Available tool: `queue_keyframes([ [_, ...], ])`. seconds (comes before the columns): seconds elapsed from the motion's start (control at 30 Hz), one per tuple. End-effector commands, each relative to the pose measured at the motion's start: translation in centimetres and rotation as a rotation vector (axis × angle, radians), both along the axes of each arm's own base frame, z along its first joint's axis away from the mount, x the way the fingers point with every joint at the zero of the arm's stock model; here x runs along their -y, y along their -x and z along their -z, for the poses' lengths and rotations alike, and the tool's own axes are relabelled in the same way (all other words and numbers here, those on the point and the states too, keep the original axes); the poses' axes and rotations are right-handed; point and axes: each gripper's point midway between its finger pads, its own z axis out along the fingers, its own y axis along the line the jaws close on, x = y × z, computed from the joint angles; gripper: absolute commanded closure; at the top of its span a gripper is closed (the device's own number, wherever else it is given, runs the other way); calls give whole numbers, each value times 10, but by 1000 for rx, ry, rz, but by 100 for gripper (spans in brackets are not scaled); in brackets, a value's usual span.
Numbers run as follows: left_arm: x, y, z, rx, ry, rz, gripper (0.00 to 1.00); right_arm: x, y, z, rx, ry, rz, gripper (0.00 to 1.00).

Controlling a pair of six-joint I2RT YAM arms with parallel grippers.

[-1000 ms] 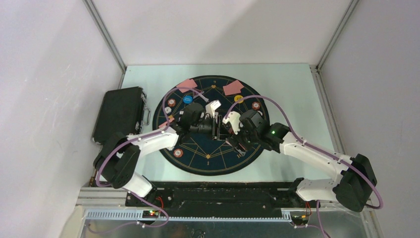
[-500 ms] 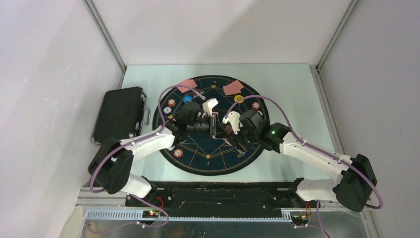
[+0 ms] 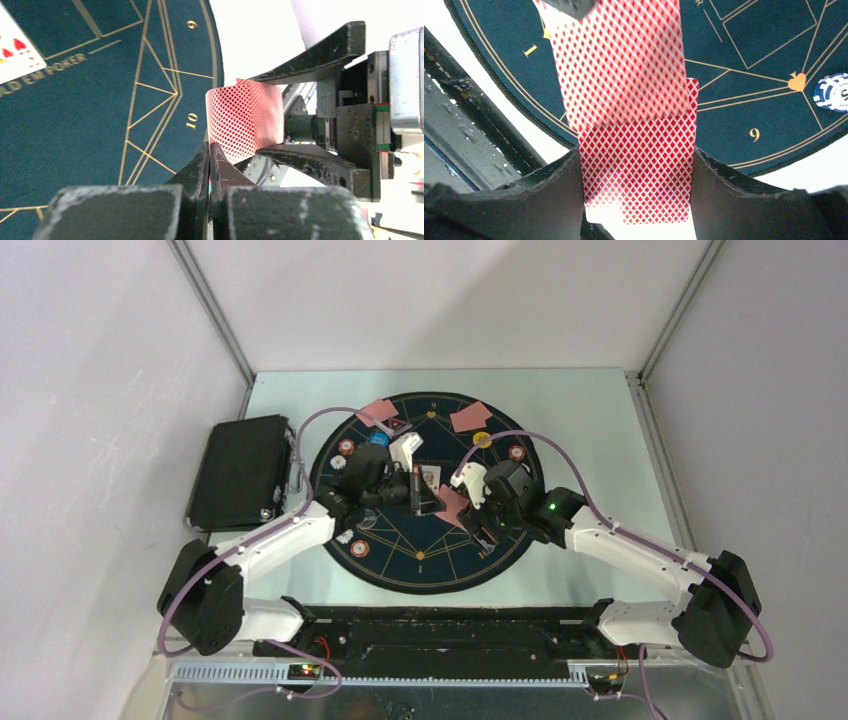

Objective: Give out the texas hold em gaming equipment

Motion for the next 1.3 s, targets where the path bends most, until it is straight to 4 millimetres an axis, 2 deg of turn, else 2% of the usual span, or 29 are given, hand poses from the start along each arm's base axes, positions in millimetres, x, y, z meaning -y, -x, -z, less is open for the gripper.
queue_keyframes([
  [0.0,-22,-4,8,35,-73,-58,100,-7,-14,-28,71,-64,24,100],
  [0.27,-31,-5,-8,70,-24,-74,100,-5,-17,-27,73,-62,45,100],
  [0.43,-40,-8,-36,150,49,-95,100,4,-28,-30,73,-79,128,100],
  [0.53,-51,-16,-48,207,42,-148,100,21,-41,-30,88,-53,229,100],
  [0.67,-62,-27,-49,234,23,-204,100,39,-47,-25,78,-21,338,100],
  [0.8,-58,-40,-55,230,70,-222,100,56,-54,-26,90,-1,447,100],
  [0.9,-54,-55,-51,193,60,-243,100,74,-60,-27,110,22,538,100],
  [1.03,-50,-66,-40,147,34,-250,100,86,-62,-24,115,33,599,100],
  [1.27,-46,-76,-23,95,18,-267,100,89,-63,-19,112,18,616,100],
])
